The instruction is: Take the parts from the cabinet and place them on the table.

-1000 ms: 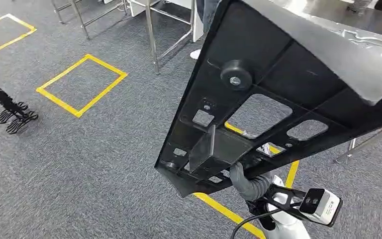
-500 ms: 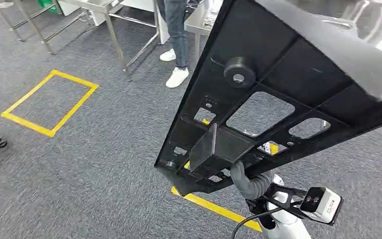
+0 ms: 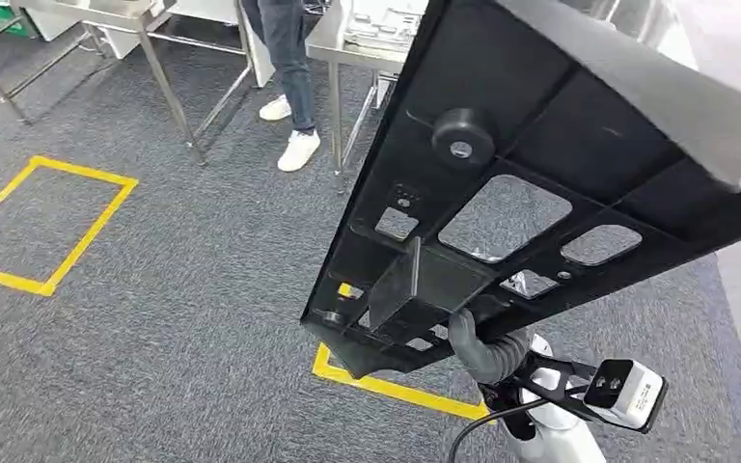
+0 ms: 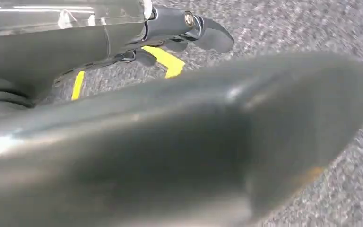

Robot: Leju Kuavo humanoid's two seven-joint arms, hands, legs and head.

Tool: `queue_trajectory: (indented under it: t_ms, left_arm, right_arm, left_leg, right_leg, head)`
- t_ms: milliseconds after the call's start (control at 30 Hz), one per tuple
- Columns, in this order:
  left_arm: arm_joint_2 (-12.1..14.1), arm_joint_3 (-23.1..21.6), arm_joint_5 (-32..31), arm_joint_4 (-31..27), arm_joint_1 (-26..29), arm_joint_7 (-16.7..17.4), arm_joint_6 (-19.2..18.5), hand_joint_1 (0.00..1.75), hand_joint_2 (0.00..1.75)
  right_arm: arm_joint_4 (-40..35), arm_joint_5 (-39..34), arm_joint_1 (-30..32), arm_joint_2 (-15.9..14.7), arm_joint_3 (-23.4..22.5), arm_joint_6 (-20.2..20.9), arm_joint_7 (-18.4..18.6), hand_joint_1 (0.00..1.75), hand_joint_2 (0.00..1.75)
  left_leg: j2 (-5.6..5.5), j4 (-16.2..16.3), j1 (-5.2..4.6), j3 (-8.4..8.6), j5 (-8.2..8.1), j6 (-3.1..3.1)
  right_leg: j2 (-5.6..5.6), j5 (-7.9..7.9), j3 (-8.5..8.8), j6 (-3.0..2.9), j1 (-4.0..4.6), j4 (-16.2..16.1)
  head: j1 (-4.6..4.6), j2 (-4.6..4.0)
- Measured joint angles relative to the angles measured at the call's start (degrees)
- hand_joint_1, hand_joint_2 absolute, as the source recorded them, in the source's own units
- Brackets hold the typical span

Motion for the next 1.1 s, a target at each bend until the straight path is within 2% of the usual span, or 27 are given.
queue_trajectory:
  t_ms: [33,67,167,200,233,267,300,333,367,400,433,500,533,567,667,700,733,767,800,867,900,933,967,1033,1067,1100]
  left_arm:
    - [-0.02,-0.04,0.02,0.0,-0.03,0.0,-0.02,0.0,0.0]
    - [-0.09,-0.04,0.0,0.0,-0.05,0.0,-0.02,0.0,0.0]
    - [-0.13,-0.07,0.02,0.0,-0.09,0.0,-0.04,0.0,0.0]
    - [-0.2,-0.09,0.0,0.0,-0.21,-0.02,-0.11,0.0,0.0]
    - [-0.17,-0.09,0.02,0.0,-0.34,-0.07,-0.17,0.0,0.0]
    - [-0.17,-0.09,0.02,0.0,-0.32,-0.2,-0.35,0.0,0.0]
    - [-0.15,-0.11,0.0,0.0,-0.18,-0.28,-0.44,0.0,0.0]
    - [-0.09,-0.11,0.0,0.0,-0.02,-0.33,-0.52,0.0,0.0]
    - [-0.07,-0.13,0.0,0.0,0.2,-0.35,-0.61,0.0,0.0]
    - [-0.07,-0.15,0.0,0.0,0.32,-0.35,-0.79,0.0,0.0]
    - [-0.07,-0.15,0.0,0.0,0.29,-0.37,-0.83,0.0,0.0]
    - [-0.04,-0.2,0.0,0.0,0.16,-0.52,-0.96,0.0,0.0]
    - [0.0,-0.2,0.0,0.0,0.18,-0.54,-0.96,0.0,0.0]
    - [0.07,-0.26,0.02,0.0,0.08,-0.57,-1.03,0.0,0.0]
    - [0.07,-0.57,0.0,0.0,0.01,-0.68,-1.16,0.0,0.0]
    - [0.04,-0.68,0.0,0.0,-0.12,-0.7,-1.24,0.0,0.0]
    - [-0.04,-0.83,0.0,0.0,-0.29,-0.74,-1.35,0.0,0.0]
    - [-0.04,-0.98,0.0,0.0,-0.26,-0.83,-1.38,0.0,0.0]
    - [-0.02,-1.07,0.0,0.0,-0.16,-0.85,-1.46,0.0,0.0]
    - [-0.02,-1.26,0.0,0.0,0.13,-0.85,-1.49,0.0,0.0]
    - [-0.02,-1.35,0.0,0.0,0.2,-0.85,-1.51,0.0,0.0]
    - [-0.02,-1.42,0.0,0.0,0.2,-0.87,-1.51,0.0,0.0]
    - [-0.02,-1.46,0.0,0.0,0.17,-0.94,-1.55,0.0,0.0]
    - [-0.02,-1.53,0.0,0.0,0.07,-1.01,-1.66,0.0,0.0]
    - [-0.02,-1.53,0.0,0.0,0.03,-1.03,-1.75,0.0,0.0]
    - [0.0,-1.55,0.0,0.0,0.0,-1.03,-1.79,0.0,0.0]
  right_arm:
    - [0.0,-0.02,-0.12,0.0,-0.02,-0.02,0.0,1.75,1.75]
    - [0.0,-0.05,-0.18,0.0,-0.02,-0.02,0.02,1.75,1.75]
    - [-0.02,-0.09,-0.14,-0.02,-0.15,-0.04,0.0,1.75,1.75]
    - [-0.07,-0.11,-0.14,-0.02,-0.22,-0.02,0.0,1.75,1.75]
    - [-0.11,-0.11,-0.14,0.0,-0.22,-0.02,-0.02,1.75,1.75]
    - [-0.09,-0.24,-0.23,0.0,-0.26,-0.02,-0.02,1.75,1.75]
    - [-0.07,-0.35,-0.19,0.0,-0.26,-0.04,-0.02,1.75,1.75]
    - [-0.02,-0.37,-0.1,0.0,-0.26,-0.07,0.0,1.75,1.75]
    - [0.04,-0.37,-0.02,0.0,-0.31,-0.07,0.0,1.75,1.75]
    - [0.17,-0.37,0.07,0.0,-0.35,-0.09,0.0,1.75,1.75]
    - [0.22,-0.37,0.13,0.0,-0.37,-0.11,0.0,1.75,1.75]
    - [0.22,-0.37,0.13,0.0,-0.37,-0.28,0.0,1.75,1.75]
    - [0.22,-0.37,0.15,0.0,-0.39,-0.28,0.0,1.75,1.75]
    - [0.22,-0.35,0.12,0.0,-0.39,-0.31,0.0,1.75,1.75]
    - [0.15,-0.13,0.31,0.0,-0.5,-0.44,0.0,1.75,1.75]
    - [0.09,0.0,0.29,0.0,-0.63,-0.46,0.0,1.75,1.75]
    - [-0.04,0.11,0.45,0.0,-0.81,-0.46,0.0,1.75,1.75]
    - [-0.26,0.2,0.31,0.0,-0.92,-0.44,0.0,1.75,1.75]
    - [-0.35,0.2,0.25,0.0,-0.96,-0.42,-0.02,1.75,1.75]
    - [-0.35,0.26,0.57,-0.02,-1.0,-0.42,-0.02,1.75,1.75]
    - [-0.35,0.43,0.77,-0.02,-1.05,-0.44,-0.02,1.75,1.75]
    - [-0.35,0.61,0.96,-0.02,-1.07,-0.46,-0.02,1.75,1.75]
    - [-0.37,0.96,1.08,-0.02,-1.11,-0.63,-0.02,1.75,1.75]
    - [-0.77,1.22,1.12,-0.02,-1.2,-0.94,0.0,1.75,1.75]
    - [-0.92,1.27,1.08,-0.02,-1.25,-1.03,-0.02,1.75,1.75]
    - [-1.11,1.33,1.11,0.0,-1.27,-1.14,-0.04,1.75,1.75]
  left_leg:
    - [0.44,-0.03,-0.04,0.22,-0.15,-0.23]
    - [0.83,0.02,-0.39,0.21,-0.33,-0.57]
    - [2.48,-0.49,-0.34,0.76,-0.42,-1.41]
    - [2.66,-0.49,-0.47,0.81,-0.76,-1.78]
    - [0.29,0.56,-0.14,0.63,-1.53,-2.02]
    - [-1.32,3.51,-0.06,-0.66,-3.44,-2.04]
    - [-2.19,8.17,-0.04,-2.91,-5.73,-2.13]
    - [-2.55,12.66,-0.04,-5.26,-7.42,-2.23]
    - [-2.7,16.21,-0.05,-7.25,-8.31,-2.33]
    - [-2.71,17.45,-0.04,-8.28,-7.74,-2.31]
    - [-2.72,15.48,-0.04,-7.75,-5.74,-2.23]
    - [-3.3,6.08,-0.04,-3.89,0.04,-1.89]
    - [-5.05,1.54,-0.01,-2.03,1.81,-1.59]
    - [-5.92,0.34,-0.05,-1.6,0.85,-1.33]
    - [-5.42,0.35,-0.45,-1.7,1.08,-0.65]
    - [-5.26,-0.28,0.09,-1.34,1.47,-0.11]
    - [-4.68,-0.6,0.25,-1.11,1.73,0.15]
    - [-4.59,-0.75,0.26,-1.07,1.71,0.46]
    - [-4.39,-0.74,0.24,-1.1,1.63,0.61]
    - [-3.79,-0.72,0.19,-1.09,1.43,0.59]
    - [-3.57,-0.7,0.2,-1.05,1.36,0.51]
    - [-3.42,-0.69,0.2,-0.89,1.25,0.39]
    - [-3.29,-0.68,0.21,-0.63,1.08,0.23]
    - [-3.13,-0.68,0.23,0.08,0.64,-0.21]
    - [-3.05,-0.67,0.01,0.19,0.44,-0.54]
    - [-3.05,-0.6,-0.11,0.15,0.22,-0.95]
  right_leg:
    - [-3.19,0.04,2.1,-0.67,0.64,-4.2]
    - [-3.26,0.06,2.08,-1.0,1.15,-4.42]
    - [-1.16,0.08,1.68,-1.61,1.27,-4.46]
    - [-0.46,0.54,2.24,-2.13,0.59,-5.32]
    - [-0.02,0.73,2.6,-2.29,0.48,-5.77]
    - [0.41,0.81,2.66,-2.56,0.4,-5.79]
    - [1.05,0.81,2.66,-2.65,0.41,-5.78]
    - [1.73,0.8,2.65,-2.73,0.45,-5.75]
    - [2.43,0.76,2.6,-2.78,0.52,-5.64]
    - [3.25,0.72,2.59,-2.78,0.57,-5.46]
    - [3.93,0.6,2.65,-2.8,0.59,-5.3]
    - [5.21,0.37,2.79,-2.64,0.6,-4.94]
    - [5.67,0.22,2.71,-2.47,0.53,-4.75]
    - [6.02,0.15,2.42,-2.25,0.87,-4.4]
    - [6.91,0.41,2.11,-1.17,0.33,-4.66]
    - [7.08,0.36,2.09,-0.79,0.65,-4.68]
    - [5.62,-0.2,2.1,-0.6,0.54,-3.94]
    - [3.75,-1.99,0.89,-0.33,0.68,-1.49]
    - [2.63,-4.39,-1.37,-0.03,0.49,3.16]
    - [1.94,-7.78,-5.97,0.32,0.09,12.2]
    - [1.85,-7.96,-7.14,0.45,-0.07,14.26]
    - [1.78,-6.72,-6.86,0.53,-0.28,13.32]
    - [1.64,-4.21,-4.92,0.54,-0.41,9.5]
    - [1.06,0.96,1.13,0.24,-0.45,-2.15]
    - [0.63,0.0,2.39,0.0,-0.15,-4.53]
    - [0.85,0.18,2.29,-0.47,0.1,-4.79]
  head:
    - [0.0,0.0]
    - [-0.13,0.0]
    - [0.04,0.0]
    - [-0.02,0.0]
    - [-0.07,0.0]
    - [-0.13,0.0]
    - [-0.29,0.0]
    - [-0.42,0.0]
    - [-0.42,0.0]
    - [-0.44,0.0]
    - [-0.44,0.0]
    - [-0.44,0.0]
    - [-0.52,0.0]
    - [-0.5,-0.02]
    - [-0.5,0.0]
    - [-0.5,0.0]
    - [-0.57,0.0]
    - [-0.02,0.0]
    - [0.04,0.0]
    - [0.04,0.0]
    - [0.07,0.0]
    - [0.04,0.0]
    - [0.05,0.0]
    - [0.07,0.0]
    - [0.07,0.0]
    - [0.02,0.0]
